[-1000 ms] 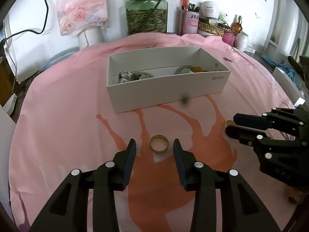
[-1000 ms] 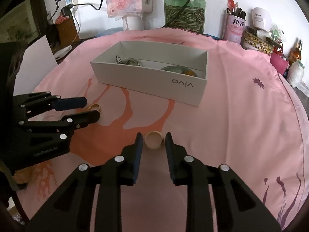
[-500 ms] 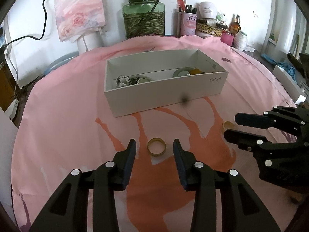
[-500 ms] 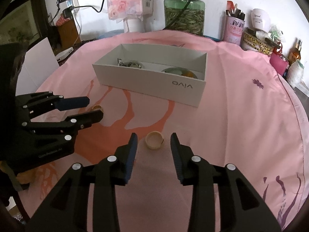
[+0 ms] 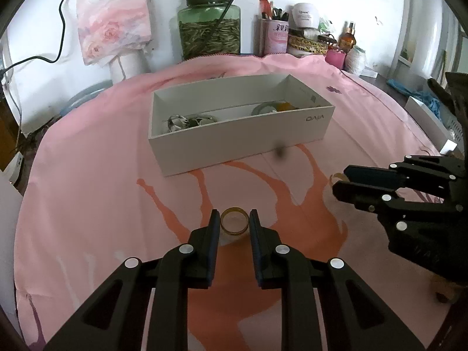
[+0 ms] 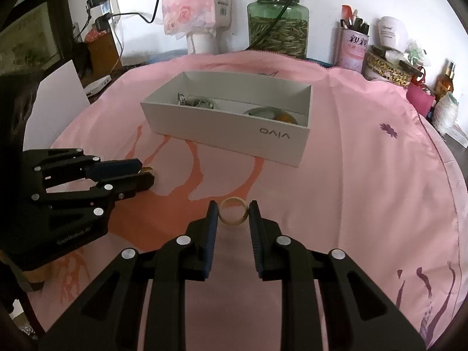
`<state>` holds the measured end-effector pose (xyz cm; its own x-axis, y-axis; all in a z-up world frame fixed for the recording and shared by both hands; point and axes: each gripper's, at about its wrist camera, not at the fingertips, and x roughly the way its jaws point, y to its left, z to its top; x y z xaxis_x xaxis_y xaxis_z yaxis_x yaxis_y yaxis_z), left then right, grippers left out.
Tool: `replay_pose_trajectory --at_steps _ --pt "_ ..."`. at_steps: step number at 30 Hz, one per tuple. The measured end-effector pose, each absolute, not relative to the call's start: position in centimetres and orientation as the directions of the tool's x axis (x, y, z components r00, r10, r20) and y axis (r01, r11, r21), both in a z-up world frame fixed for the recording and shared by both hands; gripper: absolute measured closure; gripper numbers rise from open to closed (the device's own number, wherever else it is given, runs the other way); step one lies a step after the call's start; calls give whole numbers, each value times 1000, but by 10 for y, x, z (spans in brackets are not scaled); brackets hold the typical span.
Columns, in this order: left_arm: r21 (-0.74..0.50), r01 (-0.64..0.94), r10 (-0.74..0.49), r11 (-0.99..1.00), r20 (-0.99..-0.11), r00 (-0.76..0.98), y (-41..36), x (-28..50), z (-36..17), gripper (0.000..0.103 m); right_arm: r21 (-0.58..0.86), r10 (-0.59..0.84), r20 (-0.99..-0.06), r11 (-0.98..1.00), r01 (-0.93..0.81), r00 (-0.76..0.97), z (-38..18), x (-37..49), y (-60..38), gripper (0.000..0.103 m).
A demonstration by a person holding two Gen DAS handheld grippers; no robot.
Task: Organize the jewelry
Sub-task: 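Carry both rings over the white box and lower them inside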
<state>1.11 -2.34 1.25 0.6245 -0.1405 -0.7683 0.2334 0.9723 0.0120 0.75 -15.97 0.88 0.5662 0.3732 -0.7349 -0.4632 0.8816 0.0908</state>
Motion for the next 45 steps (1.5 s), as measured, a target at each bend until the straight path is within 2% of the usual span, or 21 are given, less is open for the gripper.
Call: replay_pose_trajectory --at_steps 9,30,40,45 --pt "19 223 -137 975 -739 660 -22 5 20 82 103 389 -711 882 -460 586 17 6 -164 82" --pt "158 135 -9 978 -614 789 -37 -23 49 82 141 432 -644 878 -457 632 40 -4 -171 82" --pt "124 120 -32 985 -556 831 -35 1 102 82 197 464 -574 878 -437 674 87 11 -179 82" --pt "62 97 -49 993 -540 840 -31 34 129 82 231 479 -530 876 -424 700 119 41 -177 82"
